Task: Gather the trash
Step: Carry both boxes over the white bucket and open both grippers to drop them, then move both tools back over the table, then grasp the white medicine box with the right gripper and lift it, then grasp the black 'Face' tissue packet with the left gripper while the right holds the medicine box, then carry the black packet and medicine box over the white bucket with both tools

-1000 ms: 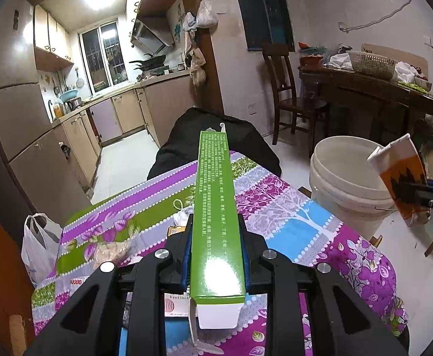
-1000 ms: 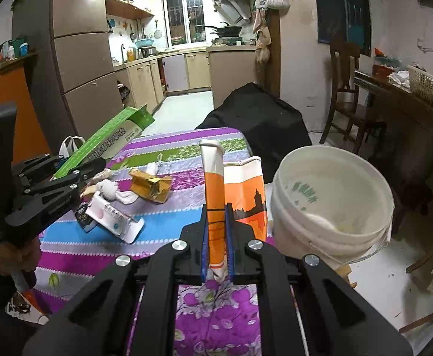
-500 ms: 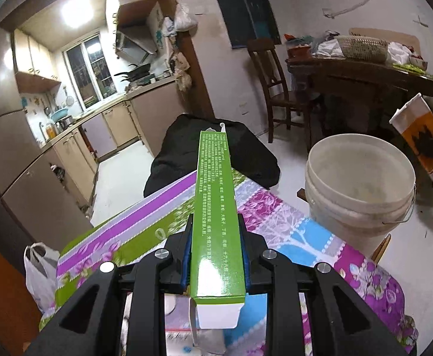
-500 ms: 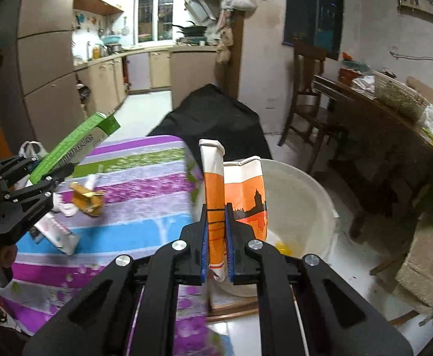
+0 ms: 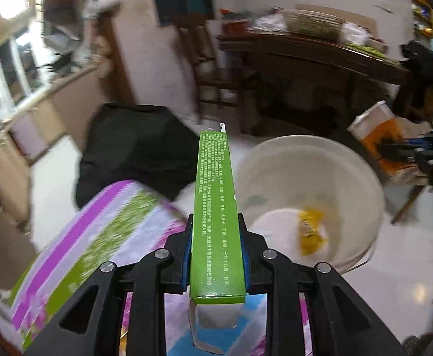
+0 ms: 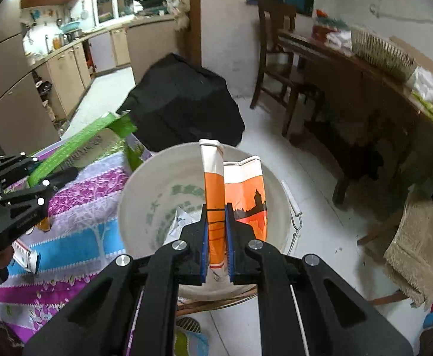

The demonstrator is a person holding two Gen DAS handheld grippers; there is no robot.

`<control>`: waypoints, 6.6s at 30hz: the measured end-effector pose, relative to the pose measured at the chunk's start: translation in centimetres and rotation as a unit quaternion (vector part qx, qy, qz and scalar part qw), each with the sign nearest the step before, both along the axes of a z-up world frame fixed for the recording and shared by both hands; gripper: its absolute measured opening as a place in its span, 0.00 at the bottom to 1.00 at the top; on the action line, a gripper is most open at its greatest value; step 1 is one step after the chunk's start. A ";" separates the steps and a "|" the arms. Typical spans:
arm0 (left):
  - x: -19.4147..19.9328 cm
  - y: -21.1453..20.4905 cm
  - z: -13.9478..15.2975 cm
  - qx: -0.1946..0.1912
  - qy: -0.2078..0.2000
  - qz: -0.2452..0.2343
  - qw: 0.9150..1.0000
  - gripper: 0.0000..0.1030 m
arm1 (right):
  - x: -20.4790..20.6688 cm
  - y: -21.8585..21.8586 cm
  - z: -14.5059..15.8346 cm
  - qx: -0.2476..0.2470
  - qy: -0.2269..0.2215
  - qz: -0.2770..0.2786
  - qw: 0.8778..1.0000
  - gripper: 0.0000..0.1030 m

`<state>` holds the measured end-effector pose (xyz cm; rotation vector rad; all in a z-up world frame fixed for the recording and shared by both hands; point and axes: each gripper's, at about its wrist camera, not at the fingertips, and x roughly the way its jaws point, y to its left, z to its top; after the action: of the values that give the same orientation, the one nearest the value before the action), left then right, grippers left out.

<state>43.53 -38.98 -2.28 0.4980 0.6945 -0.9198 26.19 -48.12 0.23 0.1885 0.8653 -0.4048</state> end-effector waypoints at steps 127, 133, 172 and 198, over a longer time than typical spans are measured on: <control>-4.7 42.0 -11.0 -0.099 0.102 0.378 0.915 0.91 | -10.0 26.8 -11.6 0.156 -0.053 0.270 0.949 0.45; -1.8 37.7 -11.9 -0.051 0.075 0.437 0.895 0.91 | -11.9 25.3 -12.0 0.157 -0.064 0.239 0.956 0.46; -6.0 41.9 -13.1 -0.024 0.061 0.376 0.924 0.40 | -8.6 28.2 -12.6 0.116 -0.062 0.219 0.967 0.46; -10.9 37.3 -7.0 -0.070 0.000 0.313 0.947 0.34 | -6.6 28.1 -10.1 0.099 -0.068 0.198 0.973 0.44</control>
<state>32.68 -1.73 -9.31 0.1285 0.7210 -0.3640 19.61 -20.05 -9.87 0.2187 0.7843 0.0675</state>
